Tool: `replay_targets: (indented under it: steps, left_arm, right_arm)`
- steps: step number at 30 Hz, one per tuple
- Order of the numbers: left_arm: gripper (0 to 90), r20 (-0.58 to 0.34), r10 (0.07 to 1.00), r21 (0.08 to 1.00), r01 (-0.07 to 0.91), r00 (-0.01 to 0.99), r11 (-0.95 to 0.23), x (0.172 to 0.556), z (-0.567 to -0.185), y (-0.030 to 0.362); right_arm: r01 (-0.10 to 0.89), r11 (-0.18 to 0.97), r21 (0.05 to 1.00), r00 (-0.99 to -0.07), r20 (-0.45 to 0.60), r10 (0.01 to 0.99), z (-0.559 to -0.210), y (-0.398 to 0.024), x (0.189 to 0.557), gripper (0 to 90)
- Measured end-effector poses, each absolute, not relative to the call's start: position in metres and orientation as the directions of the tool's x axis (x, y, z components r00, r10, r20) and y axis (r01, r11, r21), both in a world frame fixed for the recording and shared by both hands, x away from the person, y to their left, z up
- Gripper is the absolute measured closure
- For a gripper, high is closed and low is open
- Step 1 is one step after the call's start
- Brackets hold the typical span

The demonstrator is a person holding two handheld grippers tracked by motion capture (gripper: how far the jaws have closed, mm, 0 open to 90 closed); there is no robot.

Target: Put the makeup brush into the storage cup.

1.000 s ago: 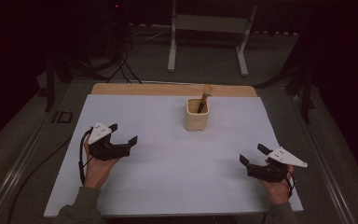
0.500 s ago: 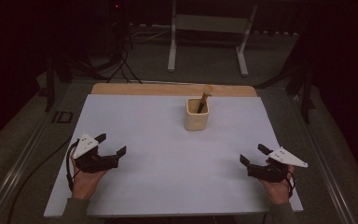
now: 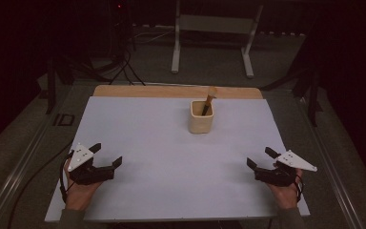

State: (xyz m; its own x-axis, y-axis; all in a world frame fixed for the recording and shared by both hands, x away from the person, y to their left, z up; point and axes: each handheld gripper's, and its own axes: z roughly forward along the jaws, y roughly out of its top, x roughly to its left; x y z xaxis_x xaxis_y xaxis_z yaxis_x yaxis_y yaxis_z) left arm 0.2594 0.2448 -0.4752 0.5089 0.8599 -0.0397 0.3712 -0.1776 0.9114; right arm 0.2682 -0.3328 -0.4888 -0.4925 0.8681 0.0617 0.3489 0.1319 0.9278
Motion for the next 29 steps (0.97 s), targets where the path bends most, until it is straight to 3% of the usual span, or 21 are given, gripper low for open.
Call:
replay_targets:
  steps: [29]
  left_arm:
    - [9.0,-0.022,0.893,0.912,0.376,0.450,-0.167,0.249,-0.481,0.264]
  right_arm:
    - [0.349,0.197,0.916,-0.514,0.012,0.857,-0.490,-0.348,0.261,10.6]
